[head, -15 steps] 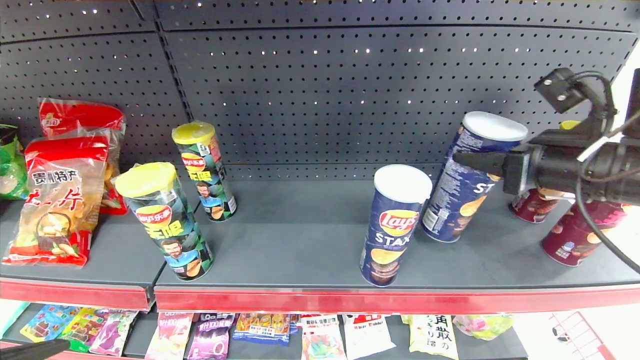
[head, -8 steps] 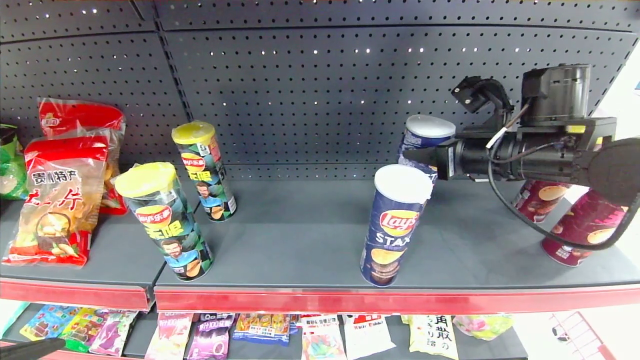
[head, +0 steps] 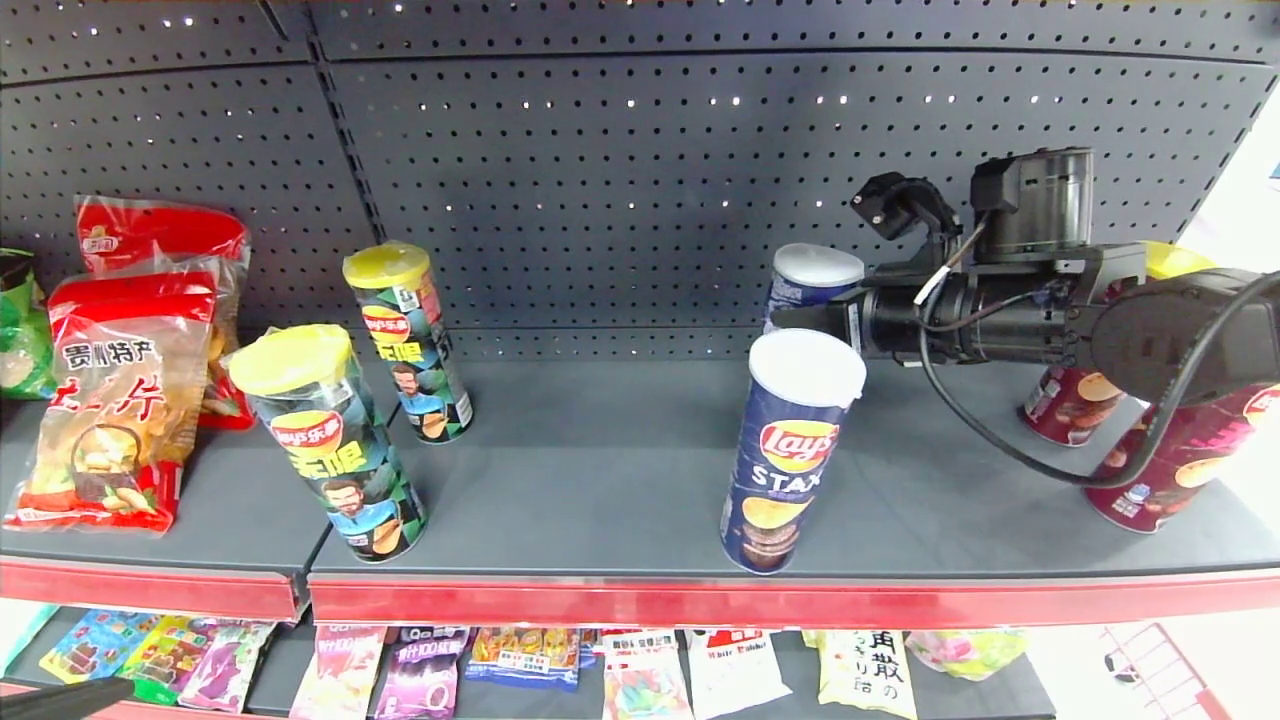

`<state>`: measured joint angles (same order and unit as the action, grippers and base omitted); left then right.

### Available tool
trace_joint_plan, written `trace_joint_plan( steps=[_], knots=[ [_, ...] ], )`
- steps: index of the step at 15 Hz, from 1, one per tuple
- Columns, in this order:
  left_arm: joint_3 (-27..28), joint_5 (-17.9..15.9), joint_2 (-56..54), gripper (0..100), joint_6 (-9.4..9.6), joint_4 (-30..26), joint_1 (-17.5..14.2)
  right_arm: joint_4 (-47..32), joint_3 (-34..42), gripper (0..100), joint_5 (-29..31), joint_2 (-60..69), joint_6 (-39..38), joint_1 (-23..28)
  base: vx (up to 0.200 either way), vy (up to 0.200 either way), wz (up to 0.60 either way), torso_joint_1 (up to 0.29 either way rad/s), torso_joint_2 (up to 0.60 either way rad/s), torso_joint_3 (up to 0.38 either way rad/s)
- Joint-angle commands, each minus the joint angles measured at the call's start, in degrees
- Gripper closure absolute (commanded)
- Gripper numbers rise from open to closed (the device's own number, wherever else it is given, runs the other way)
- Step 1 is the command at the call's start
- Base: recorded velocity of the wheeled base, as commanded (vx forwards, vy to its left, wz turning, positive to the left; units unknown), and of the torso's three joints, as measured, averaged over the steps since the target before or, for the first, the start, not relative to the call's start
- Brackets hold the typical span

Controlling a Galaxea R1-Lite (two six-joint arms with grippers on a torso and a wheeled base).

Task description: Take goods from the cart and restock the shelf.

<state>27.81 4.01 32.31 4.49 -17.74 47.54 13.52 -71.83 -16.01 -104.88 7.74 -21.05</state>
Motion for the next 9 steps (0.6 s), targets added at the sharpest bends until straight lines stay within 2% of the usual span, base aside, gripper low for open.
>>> trace_joint_plan(
  steps=[1, 9],
  knots=[
    [0.0, 0.0, 0.4, 0, 0.00, 0.0, 0.0, 0.0, -0.2, 100, 0.1, -0.1, 0.0, -0.8, 0.000, 0.000, 0.00, 0.000, 0.00, 0.000],
    [0.1, -0.1, 0.3, 0, 0.00, 0.0, -1.2, 0.1, -1.3, 100, 0.3, -1.6, 0.0, -1.3, 0.000, 0.000, 0.00, 0.000, 0.00, 0.000]
  ],
)
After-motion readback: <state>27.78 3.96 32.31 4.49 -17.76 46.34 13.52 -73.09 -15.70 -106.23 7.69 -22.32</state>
